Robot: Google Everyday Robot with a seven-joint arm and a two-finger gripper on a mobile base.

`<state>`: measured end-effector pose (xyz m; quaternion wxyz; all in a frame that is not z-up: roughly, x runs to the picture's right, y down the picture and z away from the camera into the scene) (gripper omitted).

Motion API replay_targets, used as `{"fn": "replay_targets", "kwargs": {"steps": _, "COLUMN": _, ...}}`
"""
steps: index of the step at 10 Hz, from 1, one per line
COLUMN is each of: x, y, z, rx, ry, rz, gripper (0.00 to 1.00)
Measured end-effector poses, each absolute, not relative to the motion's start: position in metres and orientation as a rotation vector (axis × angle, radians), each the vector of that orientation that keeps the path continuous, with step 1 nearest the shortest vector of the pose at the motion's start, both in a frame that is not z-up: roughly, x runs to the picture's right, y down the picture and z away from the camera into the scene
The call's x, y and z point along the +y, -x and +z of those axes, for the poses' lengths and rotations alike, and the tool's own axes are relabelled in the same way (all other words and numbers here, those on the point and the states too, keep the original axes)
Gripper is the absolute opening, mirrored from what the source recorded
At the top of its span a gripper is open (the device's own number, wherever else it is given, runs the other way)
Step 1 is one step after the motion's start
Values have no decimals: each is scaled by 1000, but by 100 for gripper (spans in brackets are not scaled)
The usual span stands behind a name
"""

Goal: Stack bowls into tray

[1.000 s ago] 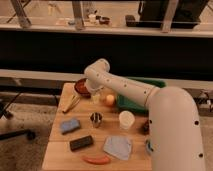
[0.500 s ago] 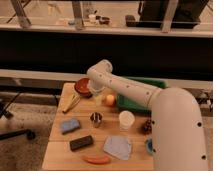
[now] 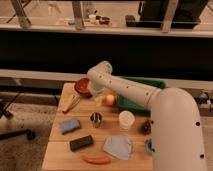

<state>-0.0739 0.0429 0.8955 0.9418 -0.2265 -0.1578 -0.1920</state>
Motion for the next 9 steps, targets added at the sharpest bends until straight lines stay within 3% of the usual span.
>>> {"fn": "replay_targets", "kwargs": {"steps": 9, "x": 34, "y": 100, "z": 919, "rx": -362, "ry": 454, "rz": -351, "gripper": 80}}
